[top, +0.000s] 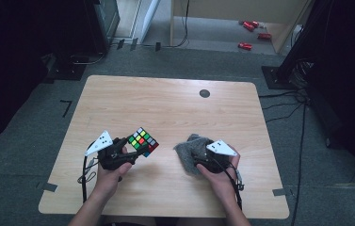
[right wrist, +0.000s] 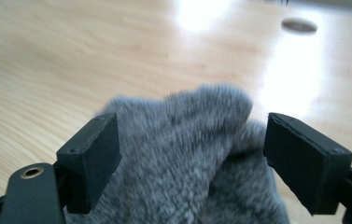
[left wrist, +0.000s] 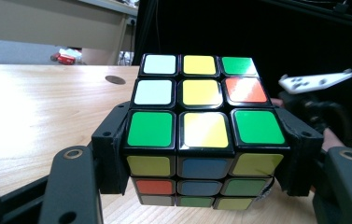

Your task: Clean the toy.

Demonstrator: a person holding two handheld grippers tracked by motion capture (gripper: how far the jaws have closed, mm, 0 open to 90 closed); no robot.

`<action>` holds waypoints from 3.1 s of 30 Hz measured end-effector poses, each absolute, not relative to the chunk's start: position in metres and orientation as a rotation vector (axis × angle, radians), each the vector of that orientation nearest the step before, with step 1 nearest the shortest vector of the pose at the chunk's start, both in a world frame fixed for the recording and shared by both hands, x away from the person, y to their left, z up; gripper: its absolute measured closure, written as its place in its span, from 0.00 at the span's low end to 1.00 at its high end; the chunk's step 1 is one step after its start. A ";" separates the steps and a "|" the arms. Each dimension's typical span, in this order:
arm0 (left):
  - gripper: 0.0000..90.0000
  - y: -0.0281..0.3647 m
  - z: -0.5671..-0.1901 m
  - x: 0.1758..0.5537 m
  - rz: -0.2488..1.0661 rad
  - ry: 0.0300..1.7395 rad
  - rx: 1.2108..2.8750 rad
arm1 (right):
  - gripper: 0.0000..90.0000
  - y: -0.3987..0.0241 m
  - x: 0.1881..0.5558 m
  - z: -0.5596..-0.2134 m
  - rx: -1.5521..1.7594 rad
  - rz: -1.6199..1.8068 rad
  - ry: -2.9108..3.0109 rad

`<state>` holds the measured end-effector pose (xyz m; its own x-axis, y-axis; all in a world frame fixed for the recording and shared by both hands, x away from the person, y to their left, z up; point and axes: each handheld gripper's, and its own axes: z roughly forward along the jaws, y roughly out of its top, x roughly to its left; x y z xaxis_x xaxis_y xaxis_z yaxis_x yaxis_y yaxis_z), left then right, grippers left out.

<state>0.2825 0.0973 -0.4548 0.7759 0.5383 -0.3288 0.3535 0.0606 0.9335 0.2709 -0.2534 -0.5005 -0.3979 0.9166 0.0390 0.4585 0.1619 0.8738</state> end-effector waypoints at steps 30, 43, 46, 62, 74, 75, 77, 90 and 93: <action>0.38 0.057 -0.457 0.274 0.085 0.791 1.628 | 0.26 -0.163 0.229 -0.477 0.812 1.482 1.999; 0.38 0.048 -0.457 0.270 0.047 0.816 1.635 | 0.36 -0.159 0.227 -0.479 0.780 1.429 1.959; 0.38 0.049 -0.457 0.271 0.029 0.830 1.629 | 0.38 -0.159 0.226 -0.478 0.782 1.421 1.964; 0.25 0.070 -0.448 0.276 0.083 0.827 1.536 | 0.39 -0.172 0.233 -0.479 0.872 1.328 1.992; 0.20 0.083 -0.451 0.283 0.198 0.762 1.645 | 0.39 -0.203 0.243 -0.465 0.976 1.349 1.929; 0.20 0.083 -0.451 0.283 0.207 0.748 1.669 | 0.39 -0.205 0.244 -0.463 0.986 1.358 1.930; 0.20 0.080 -0.452 0.282 0.228 0.722 1.704 | 0.39 -0.209 0.245 -0.460 1.004 1.374 1.926; 0.19 0.059 -0.460 0.271 0.365 0.570 1.873 | 0.39 -0.210 0.241 -0.443 1.051 1.501 1.988; 0.19 0.055 -0.461 0.268 0.392 0.531 1.889 | 0.39 -0.211 0.241 -0.441 1.095 1.564 1.994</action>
<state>0.2676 0.0552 -0.4606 0.8460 0.5328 0.0207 0.1769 -0.3171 0.9318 0.2411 -0.2108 -0.4407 -0.6250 0.7632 0.1642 0.3415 0.0781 0.9366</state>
